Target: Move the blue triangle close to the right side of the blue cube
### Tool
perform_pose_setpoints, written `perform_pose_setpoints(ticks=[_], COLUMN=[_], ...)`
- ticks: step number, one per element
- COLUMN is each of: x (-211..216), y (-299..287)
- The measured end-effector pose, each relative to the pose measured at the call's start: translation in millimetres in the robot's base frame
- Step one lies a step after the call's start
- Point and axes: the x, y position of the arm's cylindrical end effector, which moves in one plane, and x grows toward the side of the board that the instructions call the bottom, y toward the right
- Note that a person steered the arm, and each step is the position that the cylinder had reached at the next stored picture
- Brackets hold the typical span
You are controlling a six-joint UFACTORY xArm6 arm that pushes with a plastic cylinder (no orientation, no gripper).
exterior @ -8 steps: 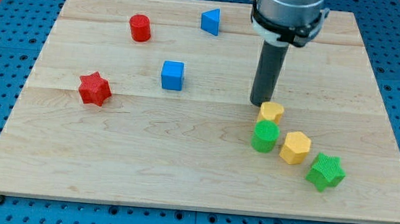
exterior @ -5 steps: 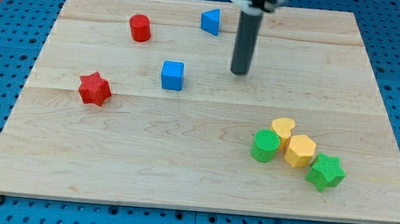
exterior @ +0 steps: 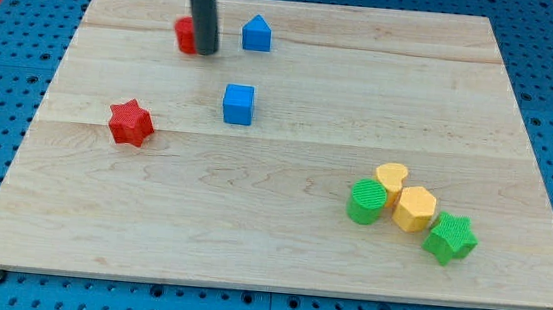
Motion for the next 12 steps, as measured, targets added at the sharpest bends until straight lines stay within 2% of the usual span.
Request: perform_pose_setpoints(ticks=[1, 2, 3, 4, 5, 6, 7, 8, 9, 10, 11, 12], x=[-33.8, -56.3, -33.9, -38.4, -27.8, 25.7, 34.5, 33.8, 54.1, 76.0, 124.3, 65.7], y=[-22.8, 21.6, 125.6, 166.1, 117.8, 149.1, 134.9, 147.6, 109.8, 160.7, 157.6, 144.9])
